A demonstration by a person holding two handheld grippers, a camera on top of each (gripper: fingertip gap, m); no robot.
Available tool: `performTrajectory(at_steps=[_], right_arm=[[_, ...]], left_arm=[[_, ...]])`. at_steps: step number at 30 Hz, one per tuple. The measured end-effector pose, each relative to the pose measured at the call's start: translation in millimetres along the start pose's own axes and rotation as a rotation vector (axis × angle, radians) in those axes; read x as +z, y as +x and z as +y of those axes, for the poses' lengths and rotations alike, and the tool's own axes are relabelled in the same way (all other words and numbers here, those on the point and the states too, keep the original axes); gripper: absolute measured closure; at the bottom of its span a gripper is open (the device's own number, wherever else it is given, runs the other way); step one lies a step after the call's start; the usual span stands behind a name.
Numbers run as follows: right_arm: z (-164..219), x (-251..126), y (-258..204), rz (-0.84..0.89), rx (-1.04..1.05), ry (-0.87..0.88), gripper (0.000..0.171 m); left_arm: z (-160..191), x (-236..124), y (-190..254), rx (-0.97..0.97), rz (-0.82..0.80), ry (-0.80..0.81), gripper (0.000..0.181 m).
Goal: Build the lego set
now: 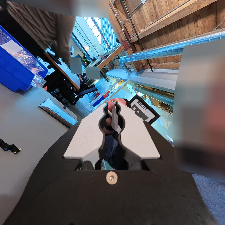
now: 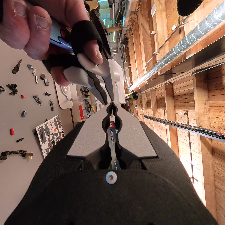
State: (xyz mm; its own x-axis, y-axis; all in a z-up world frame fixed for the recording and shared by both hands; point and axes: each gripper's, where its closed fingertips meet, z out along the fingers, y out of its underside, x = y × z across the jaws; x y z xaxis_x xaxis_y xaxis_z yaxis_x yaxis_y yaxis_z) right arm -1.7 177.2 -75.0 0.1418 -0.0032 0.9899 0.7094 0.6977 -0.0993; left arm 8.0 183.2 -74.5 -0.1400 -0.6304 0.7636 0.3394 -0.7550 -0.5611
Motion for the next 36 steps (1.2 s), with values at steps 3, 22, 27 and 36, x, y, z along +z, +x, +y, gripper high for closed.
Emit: performTrajectory(at_steps=[3, 22, 27, 36], right_arm=[[2, 0, -2, -0.002, 0.001, -0.002, 0.171], [6, -8, 1, -0.019, 0.059, -0.01, 0.142], [10, -15, 15, -0.038, 0.29, 0.028, 0.152], [23, -17, 24, -0.52, 1.36, 0.251, 0.16]], left_arm=[[1, 2, -1, 0.003, -0.001, -0.002, 0.178], [-3, 1, -3, 0.132, -0.063, 0.0, 0.181], [-5, 0, -1, 0.202, -0.097, -0.023, 0.181], [0, 1, 8, 0.432, -0.14, -0.124, 0.181]])
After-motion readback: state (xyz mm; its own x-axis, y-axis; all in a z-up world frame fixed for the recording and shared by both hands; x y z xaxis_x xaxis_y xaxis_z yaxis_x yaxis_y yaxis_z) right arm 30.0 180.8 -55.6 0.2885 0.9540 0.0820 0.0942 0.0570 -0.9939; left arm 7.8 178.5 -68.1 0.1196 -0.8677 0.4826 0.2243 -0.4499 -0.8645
